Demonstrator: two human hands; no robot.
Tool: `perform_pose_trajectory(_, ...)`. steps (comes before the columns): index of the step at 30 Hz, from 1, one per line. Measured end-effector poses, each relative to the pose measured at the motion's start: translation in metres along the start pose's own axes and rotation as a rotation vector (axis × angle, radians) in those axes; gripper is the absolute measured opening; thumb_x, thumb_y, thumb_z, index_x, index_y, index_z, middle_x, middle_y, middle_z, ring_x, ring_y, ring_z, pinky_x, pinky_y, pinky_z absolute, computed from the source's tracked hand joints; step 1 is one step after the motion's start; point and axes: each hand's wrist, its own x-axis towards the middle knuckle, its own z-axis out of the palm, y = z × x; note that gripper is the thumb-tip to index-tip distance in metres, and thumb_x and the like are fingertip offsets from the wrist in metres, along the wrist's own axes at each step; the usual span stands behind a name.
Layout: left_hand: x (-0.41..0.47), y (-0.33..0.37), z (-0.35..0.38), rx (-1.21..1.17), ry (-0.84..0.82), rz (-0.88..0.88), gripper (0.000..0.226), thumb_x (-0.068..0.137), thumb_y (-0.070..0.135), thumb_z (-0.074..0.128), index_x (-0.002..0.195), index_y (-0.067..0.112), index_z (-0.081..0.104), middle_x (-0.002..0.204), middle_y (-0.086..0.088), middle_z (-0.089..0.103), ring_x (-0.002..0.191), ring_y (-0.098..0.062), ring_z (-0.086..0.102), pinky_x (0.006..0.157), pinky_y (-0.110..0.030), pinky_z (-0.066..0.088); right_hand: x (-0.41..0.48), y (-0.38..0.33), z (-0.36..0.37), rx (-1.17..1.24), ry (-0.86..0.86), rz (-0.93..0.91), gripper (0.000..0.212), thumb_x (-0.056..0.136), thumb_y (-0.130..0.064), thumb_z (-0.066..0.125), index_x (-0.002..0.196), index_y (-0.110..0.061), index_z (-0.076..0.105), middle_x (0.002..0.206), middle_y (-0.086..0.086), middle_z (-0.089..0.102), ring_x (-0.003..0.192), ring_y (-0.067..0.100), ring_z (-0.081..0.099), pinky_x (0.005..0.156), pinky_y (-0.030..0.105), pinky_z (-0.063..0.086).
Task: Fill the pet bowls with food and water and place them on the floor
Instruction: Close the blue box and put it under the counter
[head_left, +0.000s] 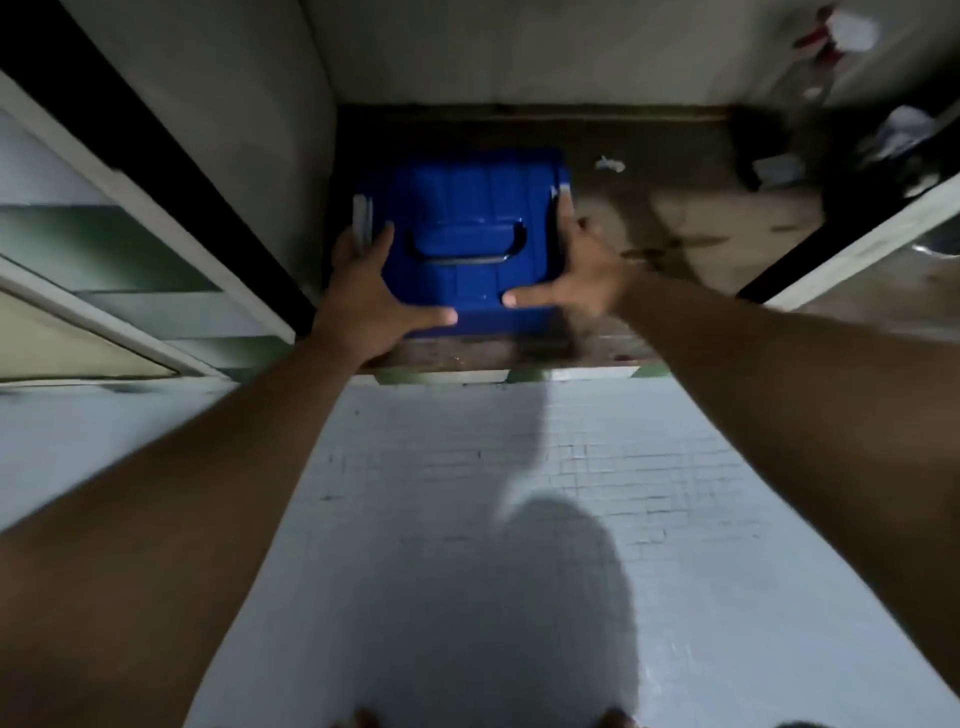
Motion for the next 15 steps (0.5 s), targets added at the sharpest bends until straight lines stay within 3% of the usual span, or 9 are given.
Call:
perform_pose_trajectory(3, 0.034, -0.016, 0.003, 0.008, 0.04, 0.015, 0.13, 0.059, 0.063, 0.09, 0.163, 0.033, 0.018, 0.171, -0.005, 0.005, 0.157, -0.029, 0.016, 0.125, -0.049, 0.025, 0.037, 0.003, 0.005, 0.046, -0.001, -0.02, 0.161, 0.047, -0.05, 0.097, 0.156, -0.028, -0.02, 0.157, -0.003, 0.039, 0.137, 0.014, 0.045, 0.115, 0.038, 0.04)
perform_pose_trajectory(6, 0.053, -0.023, -0.001, 0.027, 0.055, 0.014, 0.128, 0.057, 0.067, 0.089, 0.162, 0.036, 0.022, 0.171, -0.004, 0.008, 0.156, -0.03, 0.019, 0.123, -0.052, 0.03, 0.059, 0.008, 0.011, 0.048, 0.063, -0.009, 0.162, 0.04, -0.065, 0.095, 0.154, -0.036, -0.016, 0.156, -0.004, 0.04, 0.138, 0.016, 0.046, 0.113, 0.045, 0.043)
perform_pose_trajectory(10, 0.057, -0.024, -0.007, -0.01, 0.043, 0.034, 0.127, 0.056, 0.065, 0.091, 0.161, 0.034, 0.026, 0.171, -0.005, 0.006, 0.157, -0.027, 0.016, 0.125, -0.044, 0.025, 0.057, 0.002, 0.013, 0.006, 0.119, -0.021, 0.15, 0.043, -0.073, 0.089, 0.154, -0.046, -0.008, 0.152, -0.003, 0.042, 0.137, 0.018, 0.046, 0.114, 0.046, 0.042)
perform_pose_trajectory(15, 0.054, -0.013, -0.014, 0.193, -0.093, 0.008, 0.134, 0.059, 0.081, 0.078, 0.163, 0.036, 0.008, 0.171, -0.013, -0.01, 0.157, -0.038, 0.007, 0.125, -0.055, 0.021, 0.031, -0.011, 0.013, -0.154, 0.196, 0.042, 0.138, 0.038, -0.082, 0.082, 0.153, -0.046, 0.015, 0.146, -0.003, 0.047, 0.131, 0.024, 0.051, 0.11, 0.049, 0.044)
